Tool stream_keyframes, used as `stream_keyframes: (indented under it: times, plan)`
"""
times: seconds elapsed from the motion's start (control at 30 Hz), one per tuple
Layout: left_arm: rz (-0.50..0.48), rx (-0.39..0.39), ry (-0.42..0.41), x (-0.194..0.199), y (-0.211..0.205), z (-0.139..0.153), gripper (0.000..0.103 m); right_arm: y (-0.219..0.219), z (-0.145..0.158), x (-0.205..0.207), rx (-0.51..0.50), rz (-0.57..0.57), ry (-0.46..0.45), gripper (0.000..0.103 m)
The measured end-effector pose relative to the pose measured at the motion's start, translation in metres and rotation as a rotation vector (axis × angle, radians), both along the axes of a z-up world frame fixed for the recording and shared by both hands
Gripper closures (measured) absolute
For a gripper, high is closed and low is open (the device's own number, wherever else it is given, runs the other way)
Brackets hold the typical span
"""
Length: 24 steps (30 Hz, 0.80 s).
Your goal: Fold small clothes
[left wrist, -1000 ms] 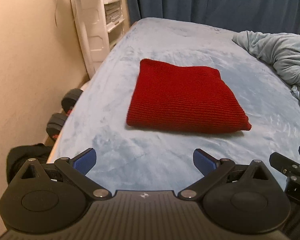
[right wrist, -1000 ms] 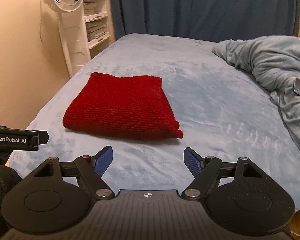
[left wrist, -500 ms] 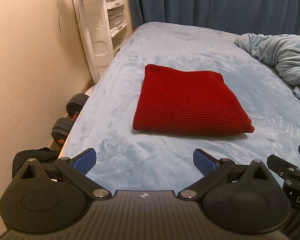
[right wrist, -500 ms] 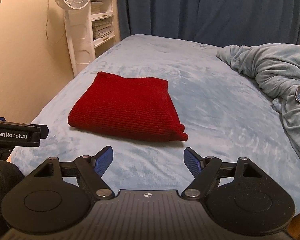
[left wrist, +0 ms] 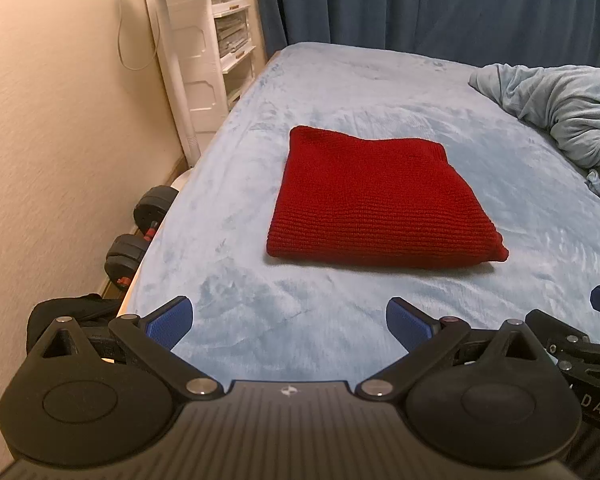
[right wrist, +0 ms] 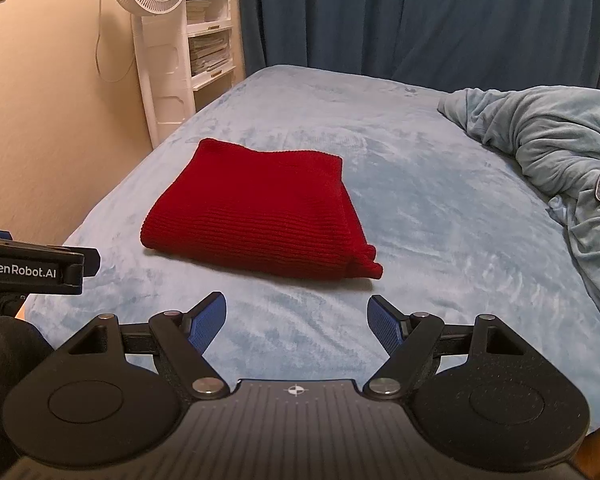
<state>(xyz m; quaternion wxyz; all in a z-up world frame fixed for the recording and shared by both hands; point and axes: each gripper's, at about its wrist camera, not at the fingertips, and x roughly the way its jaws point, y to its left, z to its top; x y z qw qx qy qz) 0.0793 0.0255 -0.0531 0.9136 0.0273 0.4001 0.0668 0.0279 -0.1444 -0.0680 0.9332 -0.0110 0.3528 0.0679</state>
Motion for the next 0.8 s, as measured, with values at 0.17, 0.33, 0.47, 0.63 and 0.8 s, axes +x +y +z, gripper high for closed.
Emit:
stream_keyframes:
  times: [0.17, 0.33, 0.47, 0.63, 0.8]
  plan:
    - [-0.003, 0.006, 0.002, -0.0009, 0.0002, -0.002, 0.0, 0.0013, -0.0007, 0.0, 0.001, 0.002, 0.003, 0.024]
    - [-0.003, 0.007, 0.005, -0.0019, 0.0024, -0.0027, 0.0, 0.0025, -0.0012, 0.0005, 0.0, 0.006, 0.006, 0.024]
    - [-0.004, 0.008, 0.006, -0.0019, 0.0025, -0.0026, 0.0, 0.0028, -0.0012, 0.0009, 0.0, 0.006, 0.006, 0.024]
    - [-0.003, 0.008, 0.005, -0.0018, 0.0026, -0.0025, 0.0, 0.0029, -0.0013, 0.0009, -0.001, 0.008, 0.006, 0.024]
    - [-0.005, 0.01, 0.008, -0.0027, 0.0037, -0.0034, 0.0, 0.0035, -0.0013, 0.0004, -0.002, 0.01, 0.007, 0.024]
